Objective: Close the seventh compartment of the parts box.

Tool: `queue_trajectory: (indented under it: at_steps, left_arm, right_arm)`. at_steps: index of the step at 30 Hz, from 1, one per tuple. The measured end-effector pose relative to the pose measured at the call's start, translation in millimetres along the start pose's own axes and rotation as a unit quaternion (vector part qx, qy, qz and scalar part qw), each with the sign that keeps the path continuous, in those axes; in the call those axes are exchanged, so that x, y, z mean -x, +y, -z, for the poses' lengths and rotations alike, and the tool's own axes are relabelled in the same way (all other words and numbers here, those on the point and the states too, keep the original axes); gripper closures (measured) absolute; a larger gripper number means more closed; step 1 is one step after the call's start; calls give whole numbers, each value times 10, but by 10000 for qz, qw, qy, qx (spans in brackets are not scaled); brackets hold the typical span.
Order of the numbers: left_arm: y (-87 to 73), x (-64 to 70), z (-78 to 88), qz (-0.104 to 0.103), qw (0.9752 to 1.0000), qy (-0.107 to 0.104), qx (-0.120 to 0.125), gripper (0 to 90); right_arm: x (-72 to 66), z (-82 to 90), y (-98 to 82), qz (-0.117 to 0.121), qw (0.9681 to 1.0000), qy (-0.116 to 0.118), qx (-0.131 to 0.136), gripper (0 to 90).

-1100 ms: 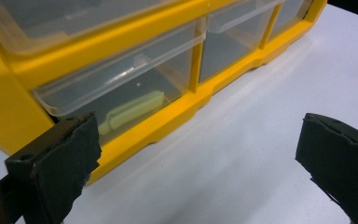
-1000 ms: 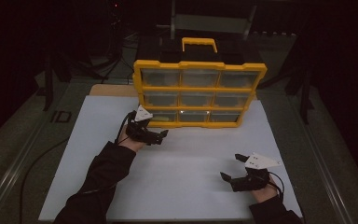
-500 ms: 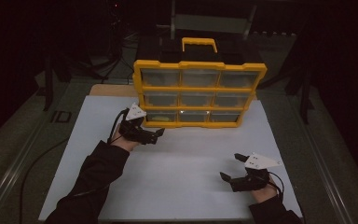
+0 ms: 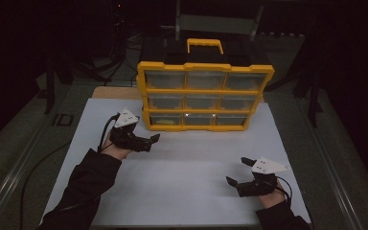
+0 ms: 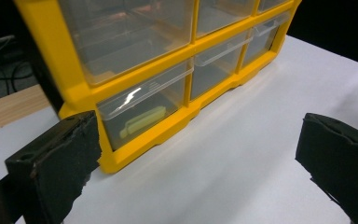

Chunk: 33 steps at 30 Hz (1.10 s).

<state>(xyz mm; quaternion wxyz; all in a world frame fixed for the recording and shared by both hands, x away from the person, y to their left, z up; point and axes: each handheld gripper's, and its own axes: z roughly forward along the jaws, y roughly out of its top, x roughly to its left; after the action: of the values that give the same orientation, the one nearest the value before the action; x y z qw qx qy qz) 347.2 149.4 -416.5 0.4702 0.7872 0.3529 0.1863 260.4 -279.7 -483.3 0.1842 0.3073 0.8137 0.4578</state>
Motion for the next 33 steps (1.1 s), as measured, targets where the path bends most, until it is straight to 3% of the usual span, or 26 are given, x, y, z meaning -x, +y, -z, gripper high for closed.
queue_trajectory:
  at_steps: [14, 33]
  left_arm:
    - [-196, 4, 316, 18, 9999, 115, 78, 0]
    - [-629, -89, 699, 260, 9987, 427, 120, 0]
  right_arm:
    - [-13, -8, 4, 13, 10000, 22, -13, 91]
    - [-20, -14, -2, 11, 10000, 45, -15, 92]
